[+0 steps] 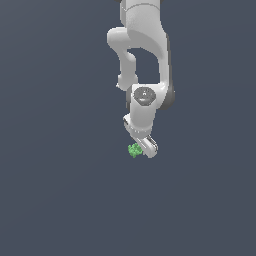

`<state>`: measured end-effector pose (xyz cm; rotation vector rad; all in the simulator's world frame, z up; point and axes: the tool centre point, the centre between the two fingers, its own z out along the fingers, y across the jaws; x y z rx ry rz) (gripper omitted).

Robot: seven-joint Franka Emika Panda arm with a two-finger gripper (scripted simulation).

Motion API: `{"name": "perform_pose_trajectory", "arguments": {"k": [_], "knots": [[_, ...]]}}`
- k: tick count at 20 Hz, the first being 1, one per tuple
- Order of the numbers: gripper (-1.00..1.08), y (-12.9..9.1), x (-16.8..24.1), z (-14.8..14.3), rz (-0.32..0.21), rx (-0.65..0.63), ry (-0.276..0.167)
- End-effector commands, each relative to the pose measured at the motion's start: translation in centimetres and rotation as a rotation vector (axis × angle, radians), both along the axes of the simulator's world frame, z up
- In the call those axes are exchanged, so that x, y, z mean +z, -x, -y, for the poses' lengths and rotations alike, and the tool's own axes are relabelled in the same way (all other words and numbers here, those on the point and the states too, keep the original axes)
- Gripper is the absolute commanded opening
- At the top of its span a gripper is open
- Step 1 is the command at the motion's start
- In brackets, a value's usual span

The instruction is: Pick up the object and move it to a goal position.

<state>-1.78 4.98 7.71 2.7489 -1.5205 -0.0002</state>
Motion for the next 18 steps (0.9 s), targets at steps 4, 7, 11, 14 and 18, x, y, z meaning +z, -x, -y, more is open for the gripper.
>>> {"name": "perform_pose_trajectory", "arguments": {"k": [4, 7, 11, 14, 18], "knots": [[1.00, -0.04, -1.74, -0.02, 0.000, -0.001, 0.000], [-1.00, -0.08, -1.83, -0.03, 0.000, -0.001, 0.000], [-1.00, -0.08, -1.83, -0.03, 0.000, -0.001, 0.000], [-1.00, -0.08, -1.83, -0.03, 0.000, -0.001, 0.000], [-1.00, -0.11, -1.74, 0.00, 0.001, -0.002, 0.000]]}}
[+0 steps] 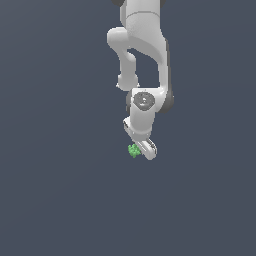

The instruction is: Pick up the object and move it to a goal position.

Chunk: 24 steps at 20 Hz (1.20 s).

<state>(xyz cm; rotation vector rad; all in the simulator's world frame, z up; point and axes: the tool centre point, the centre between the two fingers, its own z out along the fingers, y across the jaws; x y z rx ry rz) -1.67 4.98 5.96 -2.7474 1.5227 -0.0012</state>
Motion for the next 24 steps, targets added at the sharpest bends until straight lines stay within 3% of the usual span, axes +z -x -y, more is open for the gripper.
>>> {"name": "perform_pose_trajectory", "arguments": {"k": [1, 12, 24], "knots": [[-1.00, 0.0, 0.1, 0.0, 0.000, 0.000, 0.000], [-1.00, 0.0, 5.1, 0.6, 0.000, 0.000, 0.000], [-1.00, -0.1, 17.7, 2.0, 0.000, -0.001, 0.000]]}}
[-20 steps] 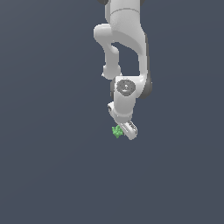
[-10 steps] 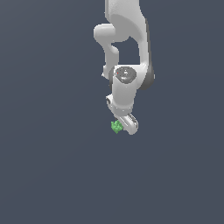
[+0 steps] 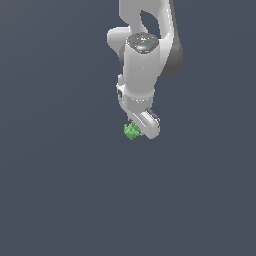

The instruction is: Pick up the object and move it to a goal position.

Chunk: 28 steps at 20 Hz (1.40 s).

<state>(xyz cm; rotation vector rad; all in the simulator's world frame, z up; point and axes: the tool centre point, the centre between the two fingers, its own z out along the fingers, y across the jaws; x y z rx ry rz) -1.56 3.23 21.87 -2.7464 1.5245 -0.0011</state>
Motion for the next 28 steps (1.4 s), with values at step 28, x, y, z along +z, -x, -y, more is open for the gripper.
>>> {"name": "perform_pose_trajectory", "arguments": {"k": [28], "knots": [[-1.00, -1.0, 22.3, 2.2, -0.001, 0.001, 0.000]]}}
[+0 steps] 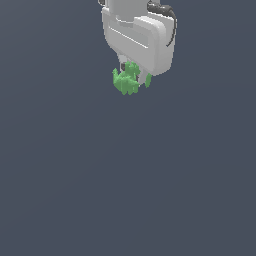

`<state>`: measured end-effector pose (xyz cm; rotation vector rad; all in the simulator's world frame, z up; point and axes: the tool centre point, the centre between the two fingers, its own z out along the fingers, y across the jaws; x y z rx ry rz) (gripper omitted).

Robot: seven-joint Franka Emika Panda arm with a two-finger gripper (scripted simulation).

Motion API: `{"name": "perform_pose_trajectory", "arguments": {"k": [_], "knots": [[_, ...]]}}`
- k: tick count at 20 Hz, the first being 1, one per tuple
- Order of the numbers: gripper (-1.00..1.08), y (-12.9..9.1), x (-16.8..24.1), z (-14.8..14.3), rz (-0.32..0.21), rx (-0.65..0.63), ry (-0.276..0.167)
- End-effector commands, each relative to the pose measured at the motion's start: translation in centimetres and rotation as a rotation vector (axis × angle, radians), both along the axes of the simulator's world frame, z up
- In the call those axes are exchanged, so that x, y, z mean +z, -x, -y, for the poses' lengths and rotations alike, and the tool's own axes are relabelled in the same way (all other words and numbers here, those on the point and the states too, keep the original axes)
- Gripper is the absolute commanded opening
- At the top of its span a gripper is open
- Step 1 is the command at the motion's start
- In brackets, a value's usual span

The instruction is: Pick up the object and move it to a goal position.

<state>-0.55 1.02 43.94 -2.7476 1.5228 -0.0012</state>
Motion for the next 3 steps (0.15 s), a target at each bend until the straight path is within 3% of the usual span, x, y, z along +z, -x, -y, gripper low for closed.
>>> {"name": "perform_pose_trajectory", "arguments": {"k": [1, 3], "knots": [[-1.00, -0.06, 0.33, 0.03, -0.001, 0.000, 0.000], [-1.00, -0.08, 0.39, 0.03, -0.001, 0.000, 0.000]]}}
